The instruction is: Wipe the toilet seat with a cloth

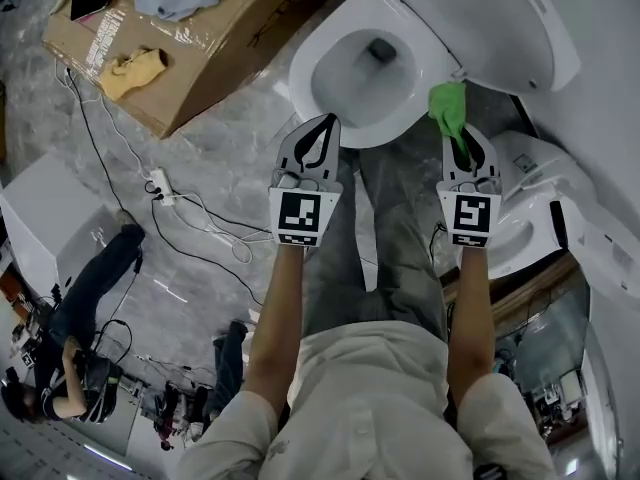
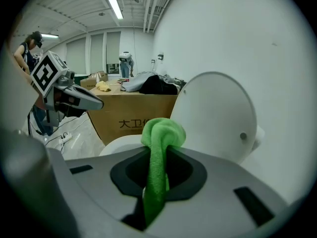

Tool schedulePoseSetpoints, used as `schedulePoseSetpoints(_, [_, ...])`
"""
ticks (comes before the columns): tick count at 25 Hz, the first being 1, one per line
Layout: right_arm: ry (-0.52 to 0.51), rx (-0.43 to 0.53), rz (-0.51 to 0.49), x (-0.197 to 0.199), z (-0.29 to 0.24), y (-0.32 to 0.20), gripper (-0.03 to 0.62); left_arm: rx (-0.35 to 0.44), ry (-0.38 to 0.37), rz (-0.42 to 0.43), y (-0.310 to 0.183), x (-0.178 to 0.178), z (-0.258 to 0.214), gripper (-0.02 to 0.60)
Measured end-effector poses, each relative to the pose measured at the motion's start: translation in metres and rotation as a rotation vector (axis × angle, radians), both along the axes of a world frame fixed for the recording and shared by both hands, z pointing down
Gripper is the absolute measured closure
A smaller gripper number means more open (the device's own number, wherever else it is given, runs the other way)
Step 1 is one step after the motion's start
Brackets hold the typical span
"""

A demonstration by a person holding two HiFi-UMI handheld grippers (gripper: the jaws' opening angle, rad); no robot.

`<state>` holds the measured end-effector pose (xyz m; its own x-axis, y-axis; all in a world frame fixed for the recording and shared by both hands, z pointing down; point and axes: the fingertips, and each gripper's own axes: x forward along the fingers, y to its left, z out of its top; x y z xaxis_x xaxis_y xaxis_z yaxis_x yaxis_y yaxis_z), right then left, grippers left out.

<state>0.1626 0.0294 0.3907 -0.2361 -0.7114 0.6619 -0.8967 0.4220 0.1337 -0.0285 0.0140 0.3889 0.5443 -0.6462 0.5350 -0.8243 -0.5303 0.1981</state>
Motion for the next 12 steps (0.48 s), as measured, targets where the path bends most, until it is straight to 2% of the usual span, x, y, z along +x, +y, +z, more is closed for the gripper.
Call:
schedulePoseSetpoints(6, [0.007, -0.051, 0.02, 0.022, 0.049, 0.002, 0.546, -0.029, 0.005, -0.014, 0.005, 0.022, 0.033, 0.569])
schedulePoseSetpoints(12, [0.024, -0.089, 0.02, 0.041, 0.091, -0.002, 0.546, -0.061, 0.016, 0.007, 0.009, 0.05, 0.065, 0.569])
